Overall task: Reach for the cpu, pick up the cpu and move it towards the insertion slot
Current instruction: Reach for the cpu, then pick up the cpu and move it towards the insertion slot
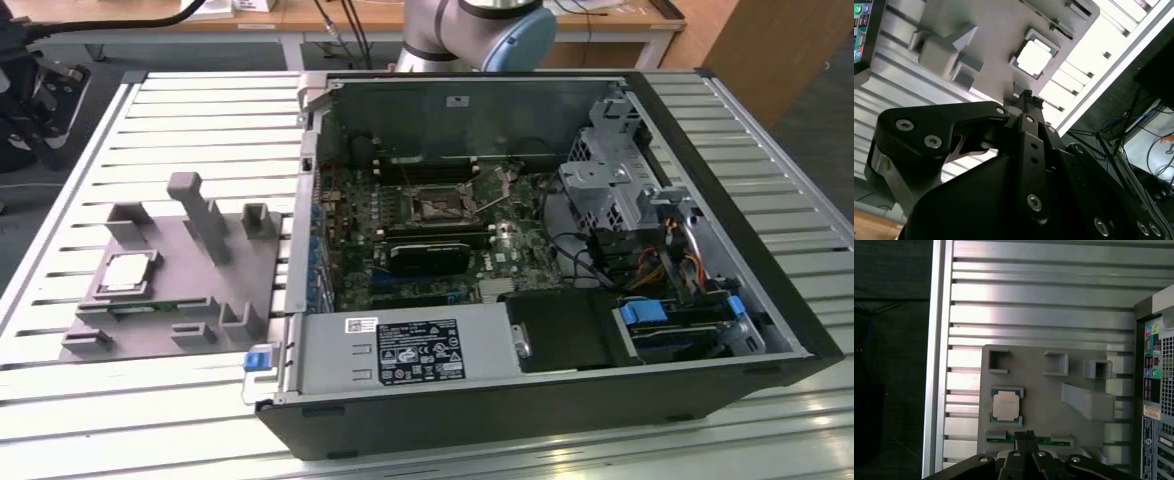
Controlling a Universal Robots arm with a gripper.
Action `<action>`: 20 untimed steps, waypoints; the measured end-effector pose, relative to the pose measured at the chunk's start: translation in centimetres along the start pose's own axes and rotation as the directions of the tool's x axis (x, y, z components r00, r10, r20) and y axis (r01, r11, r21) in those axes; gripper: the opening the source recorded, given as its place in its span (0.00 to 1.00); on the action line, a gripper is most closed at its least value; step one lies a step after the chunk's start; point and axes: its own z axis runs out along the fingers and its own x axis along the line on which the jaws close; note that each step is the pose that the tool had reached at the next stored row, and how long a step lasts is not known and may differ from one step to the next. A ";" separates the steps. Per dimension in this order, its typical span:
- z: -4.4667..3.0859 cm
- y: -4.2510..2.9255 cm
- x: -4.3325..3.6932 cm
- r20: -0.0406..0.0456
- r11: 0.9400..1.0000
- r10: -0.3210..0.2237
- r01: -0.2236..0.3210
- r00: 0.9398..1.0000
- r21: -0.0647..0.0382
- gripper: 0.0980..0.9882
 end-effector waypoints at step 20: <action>2.49 -0.25 0.92 -0.001 1.000 0.009 -0.009 1.000 0.000 0.68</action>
